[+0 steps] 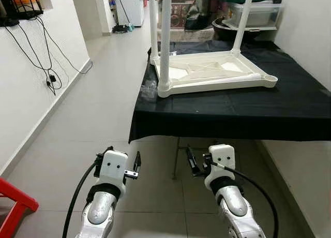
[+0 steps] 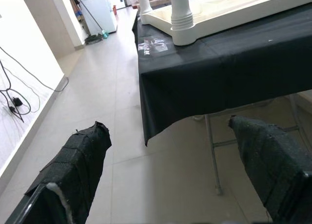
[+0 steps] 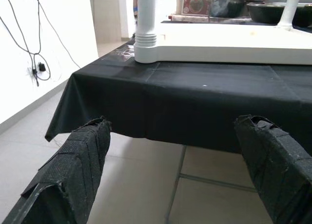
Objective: Building children table
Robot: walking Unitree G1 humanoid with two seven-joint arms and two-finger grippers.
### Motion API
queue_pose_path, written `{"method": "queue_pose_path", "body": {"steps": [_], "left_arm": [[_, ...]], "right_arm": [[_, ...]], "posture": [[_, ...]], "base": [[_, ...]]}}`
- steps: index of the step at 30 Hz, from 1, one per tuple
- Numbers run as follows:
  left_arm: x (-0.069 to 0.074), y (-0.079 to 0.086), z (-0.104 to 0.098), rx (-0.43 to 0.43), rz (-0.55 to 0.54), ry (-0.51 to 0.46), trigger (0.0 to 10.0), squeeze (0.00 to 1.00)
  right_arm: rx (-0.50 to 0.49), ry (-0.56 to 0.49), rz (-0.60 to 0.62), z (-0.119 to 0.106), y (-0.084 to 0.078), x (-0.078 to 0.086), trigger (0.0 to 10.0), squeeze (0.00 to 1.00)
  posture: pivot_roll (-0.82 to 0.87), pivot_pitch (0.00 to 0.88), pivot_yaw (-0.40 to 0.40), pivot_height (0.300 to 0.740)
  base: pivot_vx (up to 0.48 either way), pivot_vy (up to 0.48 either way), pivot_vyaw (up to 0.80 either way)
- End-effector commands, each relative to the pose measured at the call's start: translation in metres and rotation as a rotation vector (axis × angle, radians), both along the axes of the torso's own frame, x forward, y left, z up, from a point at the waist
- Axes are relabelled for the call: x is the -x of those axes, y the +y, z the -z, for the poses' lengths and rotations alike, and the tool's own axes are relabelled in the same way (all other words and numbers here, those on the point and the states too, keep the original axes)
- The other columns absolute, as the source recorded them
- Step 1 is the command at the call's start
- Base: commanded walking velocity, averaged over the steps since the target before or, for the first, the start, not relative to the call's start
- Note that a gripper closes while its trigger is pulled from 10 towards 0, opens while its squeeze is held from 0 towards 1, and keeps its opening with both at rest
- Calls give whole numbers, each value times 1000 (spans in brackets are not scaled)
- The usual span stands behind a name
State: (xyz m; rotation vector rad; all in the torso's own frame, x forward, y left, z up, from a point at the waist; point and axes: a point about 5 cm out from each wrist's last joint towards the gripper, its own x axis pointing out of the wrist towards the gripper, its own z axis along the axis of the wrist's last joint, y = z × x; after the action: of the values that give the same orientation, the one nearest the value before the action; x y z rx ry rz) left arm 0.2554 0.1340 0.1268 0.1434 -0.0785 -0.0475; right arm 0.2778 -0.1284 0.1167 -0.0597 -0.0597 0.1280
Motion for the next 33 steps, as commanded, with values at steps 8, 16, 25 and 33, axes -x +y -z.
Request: {"method": "queue_pose_path", "body": {"steps": [8, 16, 25, 33], "left_arm": [[-1, 0, 2, -7, 8, 6, 10000, 0], [-1, 0, 3, -8, 11, 6, 10000, 0], [-1, -1, 3, -10, 14, 7, 10000, 0], [-1, -2, 3, -10, 17, 9, 10000, 0]], "right_arm": [[2, 5, 11, 2, -1, -1, 10000, 0], [-1, 4, 15, 2, 0, 0, 10000, 0], [-4, 5, 17, 2, 0, 0, 10000, 0], [-4, 5, 20, 2, -1, 0, 10000, 0]], "posture": [[47, 35, -24, 740], [46, 38, -22, 740], [48, 41, -20, 740], [48, 42, -22, 740]], "base": [[258, 0, 0], [334, 0, 0], [316, 0, 0], [319, 0, 0]]}}
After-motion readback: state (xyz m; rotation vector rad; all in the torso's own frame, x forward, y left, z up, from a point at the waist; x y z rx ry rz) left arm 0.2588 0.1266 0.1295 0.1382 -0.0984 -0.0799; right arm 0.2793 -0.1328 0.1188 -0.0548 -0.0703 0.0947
